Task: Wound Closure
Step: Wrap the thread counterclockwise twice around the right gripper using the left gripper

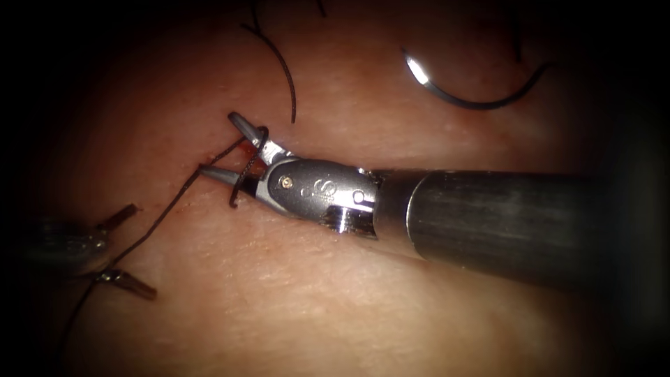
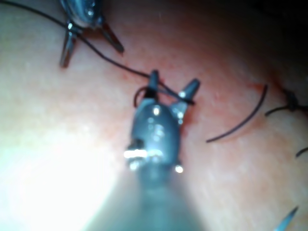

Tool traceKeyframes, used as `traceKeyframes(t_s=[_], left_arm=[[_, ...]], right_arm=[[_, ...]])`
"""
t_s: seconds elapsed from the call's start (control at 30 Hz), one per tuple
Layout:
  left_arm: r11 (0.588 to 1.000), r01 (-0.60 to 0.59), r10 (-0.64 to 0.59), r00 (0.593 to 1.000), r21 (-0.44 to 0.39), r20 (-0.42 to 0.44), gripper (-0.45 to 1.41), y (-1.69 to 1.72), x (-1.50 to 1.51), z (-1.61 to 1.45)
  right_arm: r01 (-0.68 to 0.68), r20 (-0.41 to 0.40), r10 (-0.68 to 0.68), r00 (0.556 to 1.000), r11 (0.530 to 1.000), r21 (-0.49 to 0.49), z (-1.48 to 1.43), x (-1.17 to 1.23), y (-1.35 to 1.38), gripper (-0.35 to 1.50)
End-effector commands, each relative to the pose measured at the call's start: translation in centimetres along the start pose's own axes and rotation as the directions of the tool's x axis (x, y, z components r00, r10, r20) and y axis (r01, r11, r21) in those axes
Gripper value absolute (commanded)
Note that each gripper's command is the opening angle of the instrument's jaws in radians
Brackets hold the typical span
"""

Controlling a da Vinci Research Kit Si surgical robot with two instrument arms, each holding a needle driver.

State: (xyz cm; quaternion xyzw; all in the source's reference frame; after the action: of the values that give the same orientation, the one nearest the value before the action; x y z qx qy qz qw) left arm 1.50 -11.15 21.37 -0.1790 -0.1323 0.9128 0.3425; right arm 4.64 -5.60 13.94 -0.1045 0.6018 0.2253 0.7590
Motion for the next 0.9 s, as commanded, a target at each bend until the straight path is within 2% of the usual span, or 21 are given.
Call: traceKeyframes(t_s=[0.03, 0.1, 0.13, 0.2, 0.23, 0.27, 0.43, 0.63, 0.9], left_arm=[[1.0, 0.004, -0.004, 1.0, 0.002, 0.015, 1.01, 0.09, -0.08, 0.07], [1.0, 0.001, -0.002, 1.0, 0.002, 0.031, 0.84, 0.12, -0.14, 0.08], [1.0, 0.001, -0.001, 0.999, -0.011, 0.038, 0.64, 0.14, -0.18, 0.09], [0.999, 0.001, 0.001, 0.999, -0.037, 0.05, 0.15, 0.18, -0.24, 0.11], [0.998, 0.001, 0.002, 0.999, -0.057, 0.054, -0.32, 0.21, -0.27, 0.13], [0.998, 0.006, -0.002, 0.998, -0.069, 0.062, -0.45, 0.24, -0.29, 0.14], [0.997, 0.01, -0.004, 0.997, -0.078, 0.077, -0.45, 0.33, -0.28, 0.1], [0.996, -0.005, 0.011, 0.997, -0.086, 0.077, -0.45, 0.41, -0.13, -0.11], [0.987, -0.124, 0.125, 0.992, -0.104, 0.009, -0.45, 0.65, 0.22, -0.65]], right_arm=[[-0.001, -0.001, 0.001, 1.0, 1.0, 0.001, 0.06, -0.04, -0.04, 0.84], [-0.001, -0.001, 0.001, 1.0, 1.0, 0.001, 0.06, -0.04, -0.04, 0.84], [-0.001, -0.001, 0.001, 1.0, 1.0, 0.001, 0.06, -0.04, -0.04, 0.84], [-0.001, -0.001, 0.001, 1.0, 1.0, 0.001, 0.06, -0.04, -0.04, 0.84], [-0.001, -0.001, 0.001, 1.0, 1.0, 0.001, 0.06, -0.04, -0.04, 0.84], [-0.001, -0.001, 0.001, 1.0, 1.0, 0.001, 0.06, -0.04, -0.03, 0.84], [-0.003, 0.0, 0.003, 1.0, 1.0, 0.0, 0.06, -0.02, -0.02, 0.83], [-0.005, 0.002, 0.005, 1.0, 1.0, -0.003, 0.09, -0.01, 0.01, 0.83], [0.01, 0.058, -0.01, 0.998, 1.0, -0.003, 0.19, -0.13, 0.01, 0.79]])
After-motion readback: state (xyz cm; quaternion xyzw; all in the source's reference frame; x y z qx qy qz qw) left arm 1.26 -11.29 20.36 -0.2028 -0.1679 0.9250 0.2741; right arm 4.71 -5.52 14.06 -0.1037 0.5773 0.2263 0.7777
